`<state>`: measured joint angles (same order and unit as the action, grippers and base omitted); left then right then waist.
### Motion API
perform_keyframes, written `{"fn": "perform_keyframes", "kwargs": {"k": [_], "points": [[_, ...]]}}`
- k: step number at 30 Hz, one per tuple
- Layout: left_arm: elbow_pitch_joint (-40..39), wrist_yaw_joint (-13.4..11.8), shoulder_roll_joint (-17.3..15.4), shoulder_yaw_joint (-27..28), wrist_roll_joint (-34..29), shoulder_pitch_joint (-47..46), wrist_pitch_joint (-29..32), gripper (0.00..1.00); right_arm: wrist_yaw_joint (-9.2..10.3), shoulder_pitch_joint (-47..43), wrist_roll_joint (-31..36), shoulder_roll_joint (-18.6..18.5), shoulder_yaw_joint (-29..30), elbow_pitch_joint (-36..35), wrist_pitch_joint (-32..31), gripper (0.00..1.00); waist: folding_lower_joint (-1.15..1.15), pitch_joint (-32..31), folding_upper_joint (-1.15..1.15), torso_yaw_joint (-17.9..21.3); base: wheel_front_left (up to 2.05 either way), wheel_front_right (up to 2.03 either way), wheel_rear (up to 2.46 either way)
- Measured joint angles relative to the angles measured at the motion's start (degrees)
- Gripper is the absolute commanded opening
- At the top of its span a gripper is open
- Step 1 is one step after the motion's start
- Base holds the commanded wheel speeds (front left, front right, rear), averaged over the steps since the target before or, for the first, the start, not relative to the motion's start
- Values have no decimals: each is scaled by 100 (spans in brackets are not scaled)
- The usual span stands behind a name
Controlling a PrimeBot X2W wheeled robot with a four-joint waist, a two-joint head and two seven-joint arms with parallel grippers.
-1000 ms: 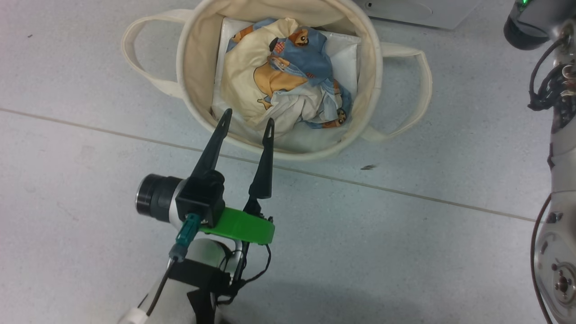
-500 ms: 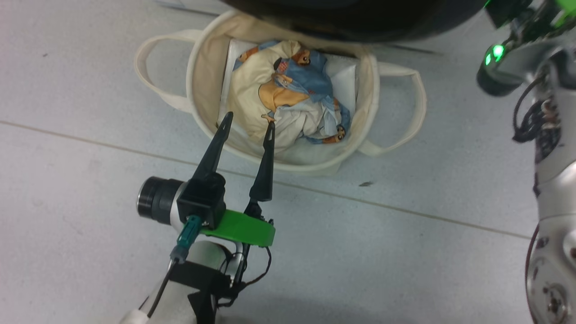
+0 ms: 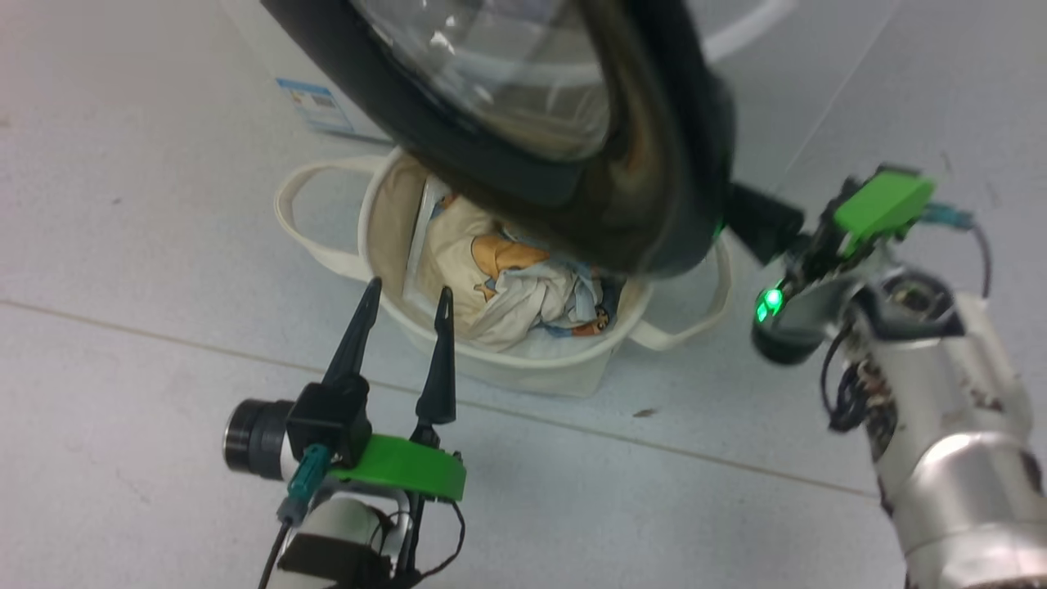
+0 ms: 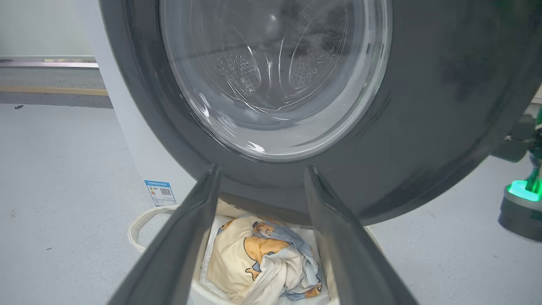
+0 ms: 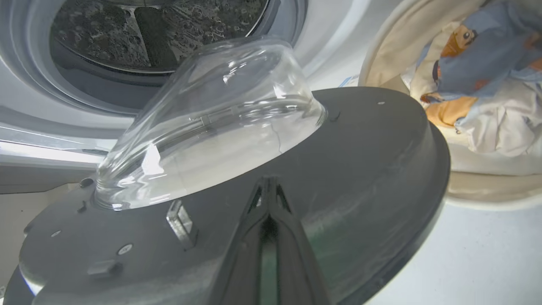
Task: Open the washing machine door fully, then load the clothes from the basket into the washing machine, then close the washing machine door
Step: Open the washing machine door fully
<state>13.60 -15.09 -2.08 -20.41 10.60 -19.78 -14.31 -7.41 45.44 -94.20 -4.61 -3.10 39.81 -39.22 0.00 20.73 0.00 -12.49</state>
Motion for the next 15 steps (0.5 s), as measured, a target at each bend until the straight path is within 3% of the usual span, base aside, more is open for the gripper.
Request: {"fn": "perform_keyframes", "kwargs": {"k": [9, 15], "points": [[13, 109, -7, 100, 0, 462, 0, 100, 0, -959, -1271, 49, -1985, -385, 738, 0, 0, -703, 0, -42, 0, 0, 0], [-3, 157, -10, 145, -8, 601, 0, 100, 0, -989, -1384, 54, -2379, -401, 1277, 0, 0, -956, 0, -124, 0, 0, 0]]}}
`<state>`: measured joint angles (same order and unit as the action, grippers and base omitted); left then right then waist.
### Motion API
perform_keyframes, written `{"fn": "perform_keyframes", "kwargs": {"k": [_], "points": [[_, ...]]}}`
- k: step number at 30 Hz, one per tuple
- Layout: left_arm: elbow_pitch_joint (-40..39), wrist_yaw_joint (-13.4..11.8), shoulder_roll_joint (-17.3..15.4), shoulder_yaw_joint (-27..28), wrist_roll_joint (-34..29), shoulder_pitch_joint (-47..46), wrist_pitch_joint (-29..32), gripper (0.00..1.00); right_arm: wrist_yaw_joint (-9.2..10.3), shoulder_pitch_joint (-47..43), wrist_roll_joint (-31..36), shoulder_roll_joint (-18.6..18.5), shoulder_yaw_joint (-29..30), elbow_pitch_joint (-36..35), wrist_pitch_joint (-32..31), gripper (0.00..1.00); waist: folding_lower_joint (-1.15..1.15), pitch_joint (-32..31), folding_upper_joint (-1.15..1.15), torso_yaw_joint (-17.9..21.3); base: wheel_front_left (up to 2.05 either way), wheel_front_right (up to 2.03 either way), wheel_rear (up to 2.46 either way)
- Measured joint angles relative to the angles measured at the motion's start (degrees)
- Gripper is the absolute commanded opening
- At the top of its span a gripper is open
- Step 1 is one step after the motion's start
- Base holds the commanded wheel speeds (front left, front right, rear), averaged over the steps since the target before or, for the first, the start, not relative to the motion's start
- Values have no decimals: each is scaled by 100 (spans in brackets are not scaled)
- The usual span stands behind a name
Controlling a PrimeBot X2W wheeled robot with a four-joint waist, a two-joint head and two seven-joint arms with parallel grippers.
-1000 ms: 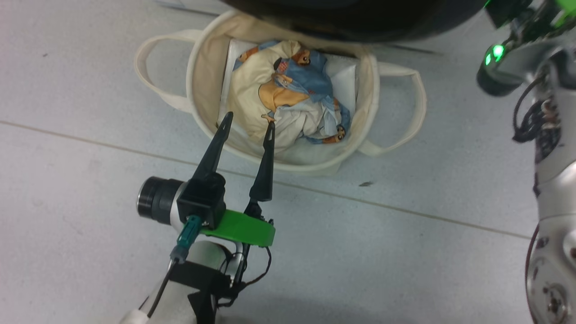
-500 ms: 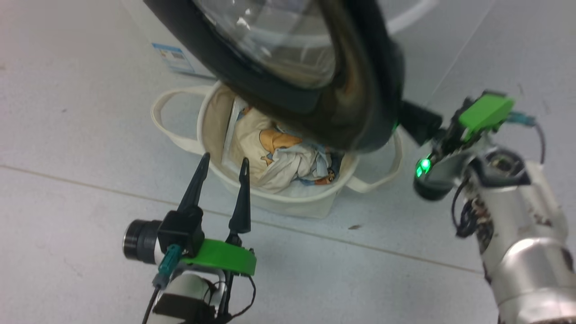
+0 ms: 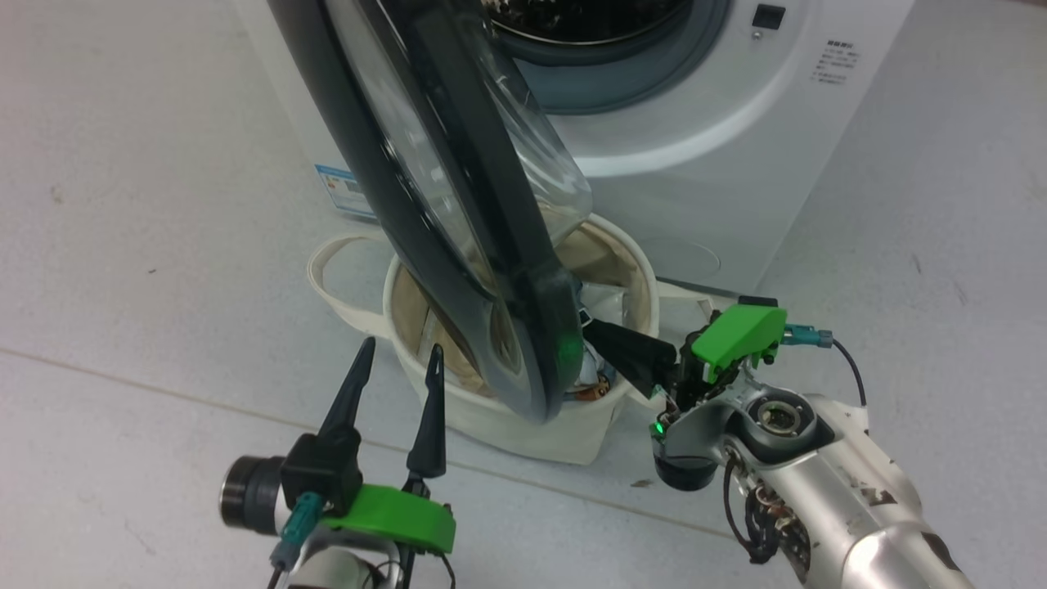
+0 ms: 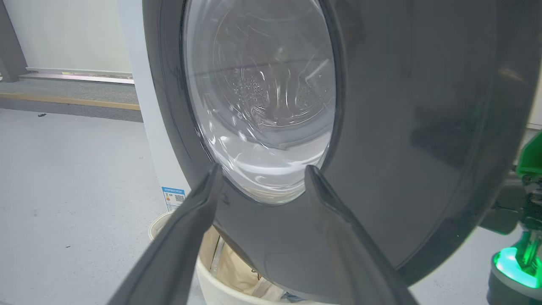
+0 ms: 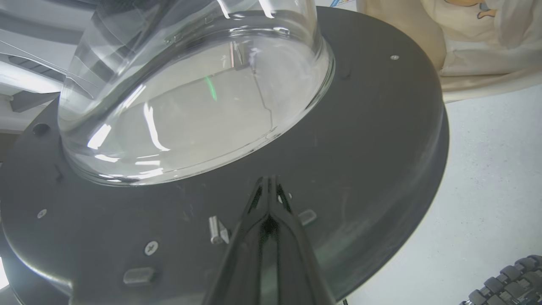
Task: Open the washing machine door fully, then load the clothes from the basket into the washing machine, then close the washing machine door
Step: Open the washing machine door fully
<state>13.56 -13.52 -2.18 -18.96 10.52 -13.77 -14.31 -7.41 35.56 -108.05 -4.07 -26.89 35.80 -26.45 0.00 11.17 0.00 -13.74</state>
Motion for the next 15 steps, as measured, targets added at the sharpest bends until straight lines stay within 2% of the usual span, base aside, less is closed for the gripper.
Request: {"fn": "perform_keyframes", "kwargs": {"k": [3, 6, 11, 15], "points": [[1, 5, -3, 86, -46, 93, 0, 100, 0, -2, 65, 4, -122, -2, 192, 0, 0, -112, 0, -27, 0, 0, 0], [1, 93, -8, 126, -84, 169, 0, 100, 0, -15, 598, -55, -186, -71, 665, 0, 0, -227, 0, -22, 0, 0, 0], [-3, 175, -18, 133, -85, 261, 0, 100, 0, -232, 2082, -501, -427, -843, 2028, 0, 0, -427, 0, 38, 0, 0, 0], [-5, 202, -21, 170, -125, 378, 0, 100, 0, -603, 3549, -990, -883, -1471, 3279, 0, 0, -603, 0, 149, 0, 0, 0]]}}
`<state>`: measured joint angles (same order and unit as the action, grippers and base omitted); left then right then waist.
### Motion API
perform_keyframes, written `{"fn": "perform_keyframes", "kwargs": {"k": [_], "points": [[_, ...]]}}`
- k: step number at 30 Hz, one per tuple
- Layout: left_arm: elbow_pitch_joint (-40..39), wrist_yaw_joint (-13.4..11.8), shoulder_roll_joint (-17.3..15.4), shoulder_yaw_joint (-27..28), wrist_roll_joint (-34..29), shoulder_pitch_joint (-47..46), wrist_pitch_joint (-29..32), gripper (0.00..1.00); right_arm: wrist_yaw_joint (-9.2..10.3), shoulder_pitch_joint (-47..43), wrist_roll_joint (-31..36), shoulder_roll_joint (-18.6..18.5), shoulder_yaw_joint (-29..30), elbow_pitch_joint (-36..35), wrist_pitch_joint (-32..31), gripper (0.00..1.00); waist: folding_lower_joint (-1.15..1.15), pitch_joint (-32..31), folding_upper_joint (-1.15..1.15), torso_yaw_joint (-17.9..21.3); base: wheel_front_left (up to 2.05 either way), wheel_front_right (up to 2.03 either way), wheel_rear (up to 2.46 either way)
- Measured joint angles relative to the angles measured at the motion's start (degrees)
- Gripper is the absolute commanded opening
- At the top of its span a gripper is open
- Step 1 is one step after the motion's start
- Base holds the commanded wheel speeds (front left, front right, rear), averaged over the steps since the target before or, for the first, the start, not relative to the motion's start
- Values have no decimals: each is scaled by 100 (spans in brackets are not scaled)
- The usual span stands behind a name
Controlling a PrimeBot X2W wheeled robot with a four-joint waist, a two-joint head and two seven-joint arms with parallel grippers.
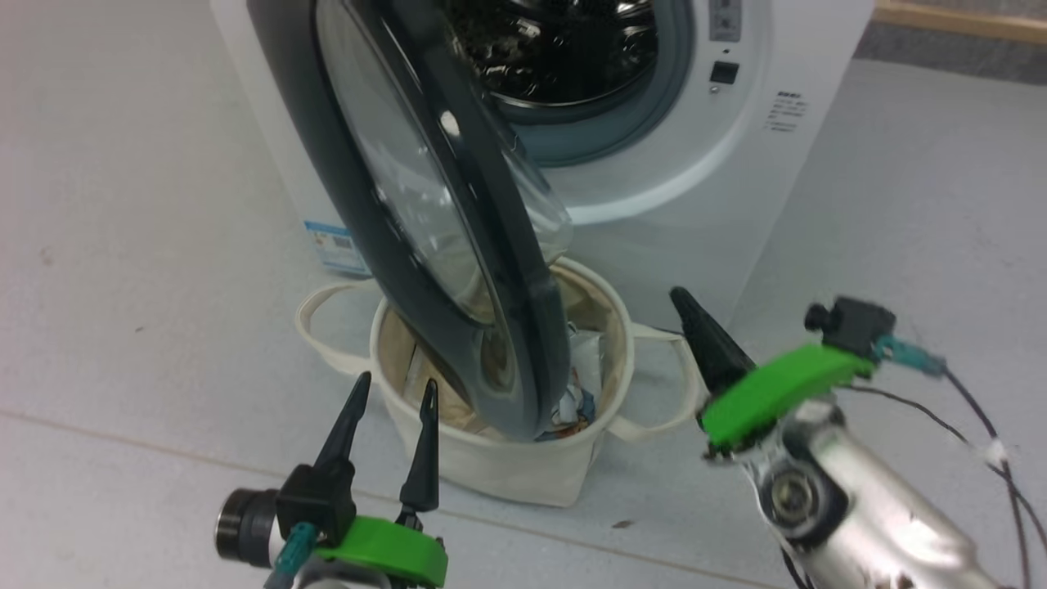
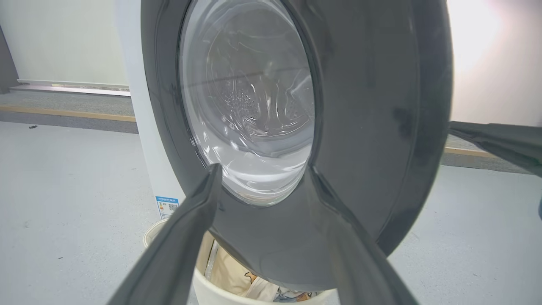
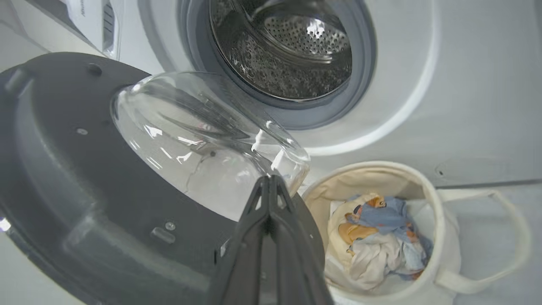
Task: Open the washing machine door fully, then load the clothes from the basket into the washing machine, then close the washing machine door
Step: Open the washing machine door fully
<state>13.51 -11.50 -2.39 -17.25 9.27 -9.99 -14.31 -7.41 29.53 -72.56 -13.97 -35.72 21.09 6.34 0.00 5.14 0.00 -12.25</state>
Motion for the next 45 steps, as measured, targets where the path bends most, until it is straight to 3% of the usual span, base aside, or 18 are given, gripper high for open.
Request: {"fn": "perform_keyframes", "kwargs": {"k": [2, 5, 11, 12, 13, 18, 23, 33, 39, 45], "points": [[-1, 46, -2, 15, -10, 66, -1, 100, 0, -221, 616, -215, -176, -134, 499, 0, 0, -87, 0, 74, 0, 0, 0], [0, 87, -4, 52, -54, 152, 0, 100, -1, -555, 1466, -479, -116, -187, 751, 0, 0, -206, 0, 199, 0, 0, 0], [-15, 93, -9, 159, -111, 344, 0, 100, -1, -1351, 3220, -372, 876, -697, 794, 0, 0, -396, 0, 497, 0, 0, 0], [-15, 93, -9, 163, -111, 372, -1, 100, -1, -1523, 3431, -291, 1028, -744, 794, 25, 0, -421, 0, 546, 0, 0, 0], [-15, 93, -9, 168, -118, 400, -1, 100, -1, -1711, 3620, -202, 1146, -766, 794, 100, 0, -443, 0, 597, 0, 0, 0], [-11, 93, -10, 187, -221, 422, -1, 100, -1, -2407, 4321, 105, 1405, -427, 794, 100, 0, -471, 0, 781, 0, 0, 0], [22, 93, -10, 189, -221, 422, -1, 100, -2, -2479, 4504, 443, 1660, -414, 794, 100, 0, -453, 0, 866, 0, 0, 0], [29, 92, -12, 182, -221, 419, 0, 100, -2, -2474, 4830, 698, 2065, -280, 794, 100, 0, -441, 0, 826, 0, 0, 0], [-987, 49, -15, 244, -220, 401, -1, 100, -2, -2474, 4888, 788, 2142, -241, 794, 100, 0, -451, 0, 775, 0, 0, 0], [-1518, 252, -21, -101, -242, 400, -1, 100, -2, -2471, 4937, 820, 2176, -218, 794, 100, 0, -414, 0, 770, 0, 0, 0]]}}
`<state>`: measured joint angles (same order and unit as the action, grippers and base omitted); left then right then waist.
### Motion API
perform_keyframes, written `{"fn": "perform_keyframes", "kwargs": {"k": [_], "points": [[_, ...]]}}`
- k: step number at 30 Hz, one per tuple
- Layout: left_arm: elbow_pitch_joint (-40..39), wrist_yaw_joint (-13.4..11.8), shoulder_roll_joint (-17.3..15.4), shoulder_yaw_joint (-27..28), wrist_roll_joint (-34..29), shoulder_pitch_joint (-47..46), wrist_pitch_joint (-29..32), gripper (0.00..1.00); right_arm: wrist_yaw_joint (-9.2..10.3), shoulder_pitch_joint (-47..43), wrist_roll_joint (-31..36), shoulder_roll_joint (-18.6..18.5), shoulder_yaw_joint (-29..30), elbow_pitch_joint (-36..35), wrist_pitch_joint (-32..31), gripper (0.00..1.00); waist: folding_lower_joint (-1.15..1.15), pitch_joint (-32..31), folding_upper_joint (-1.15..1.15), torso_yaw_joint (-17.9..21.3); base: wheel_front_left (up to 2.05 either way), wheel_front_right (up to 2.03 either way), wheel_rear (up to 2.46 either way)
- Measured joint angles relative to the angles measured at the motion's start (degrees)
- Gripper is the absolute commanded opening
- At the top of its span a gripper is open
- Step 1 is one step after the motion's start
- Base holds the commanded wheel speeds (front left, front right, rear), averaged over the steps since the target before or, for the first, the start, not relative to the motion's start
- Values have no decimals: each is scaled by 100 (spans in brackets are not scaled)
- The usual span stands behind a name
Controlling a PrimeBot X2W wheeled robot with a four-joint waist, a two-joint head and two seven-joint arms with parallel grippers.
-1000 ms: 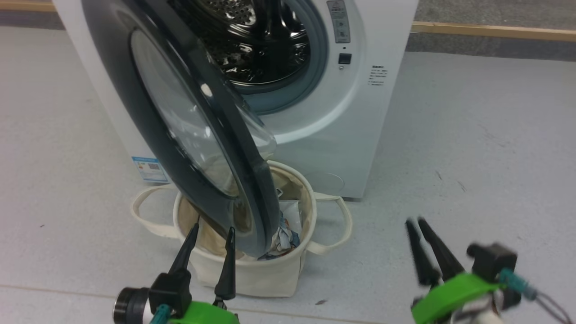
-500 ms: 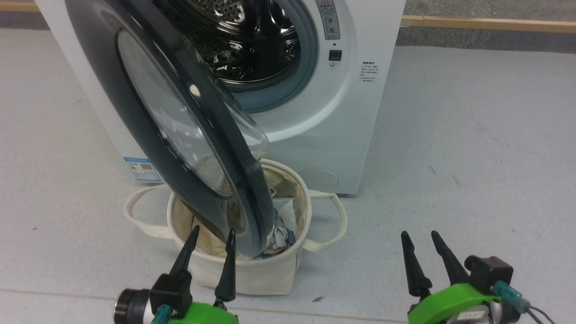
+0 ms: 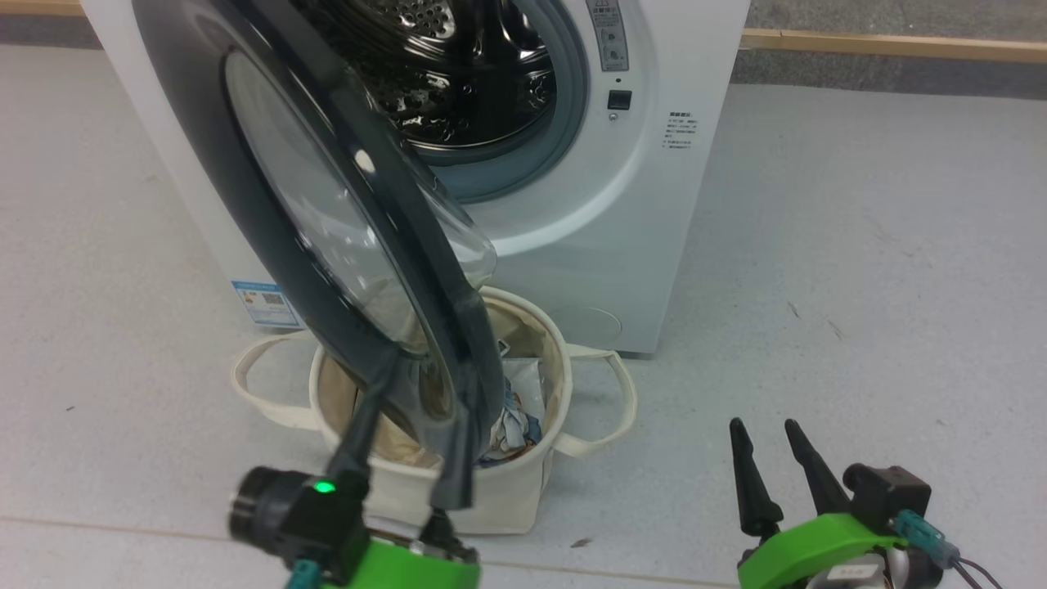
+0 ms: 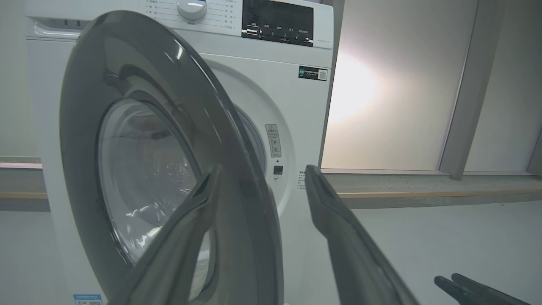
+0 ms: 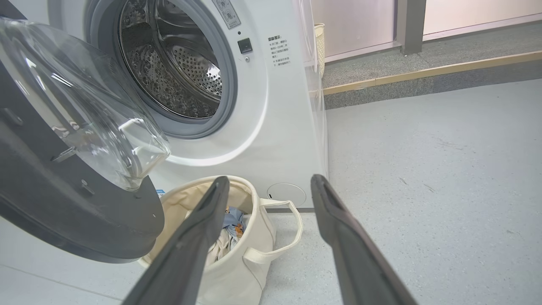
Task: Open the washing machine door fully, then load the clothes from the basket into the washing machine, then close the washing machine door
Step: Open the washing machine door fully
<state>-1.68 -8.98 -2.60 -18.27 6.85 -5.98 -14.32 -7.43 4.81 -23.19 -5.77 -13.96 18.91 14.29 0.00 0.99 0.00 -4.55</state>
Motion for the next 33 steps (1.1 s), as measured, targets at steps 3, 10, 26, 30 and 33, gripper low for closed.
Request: {"fn": "perform_keyframes", "kwargs": {"k": [3, 10, 26, 30, 33], "points": [[-82, 149, -1, -326, 15, -26, 0, 100, 0, 27, 0, 36, 27, 44, 0, 100, 0, 30, 0, 19, 0, 0, 0], [390, 401, -5, -949, 186, -449, -9, 100, 0, 96, 100, 107, 63, 212, 0, 100, 0, 63, 0, 180, 0, 0, 0], [2331, -16, 0, -1410, 854, -1797, -42, 0, 0, 476, 149, 188, 99, 389, 0, 100, 0, 398, 0, 612, 0, 0, 0], [2765, -307, 3, -1296, 859, -1896, -42, 0, 0, 496, 149, 194, 101, 405, 0, 100, 0, 405, 0, 631, 0, 0, 0], [2755, -390, 45, -1252, 924, -1895, -41, 0, 0, 495, 148, 202, 155, 409, 0, 100, 0, 414, 0, 580, 0, 0, 0]]}}
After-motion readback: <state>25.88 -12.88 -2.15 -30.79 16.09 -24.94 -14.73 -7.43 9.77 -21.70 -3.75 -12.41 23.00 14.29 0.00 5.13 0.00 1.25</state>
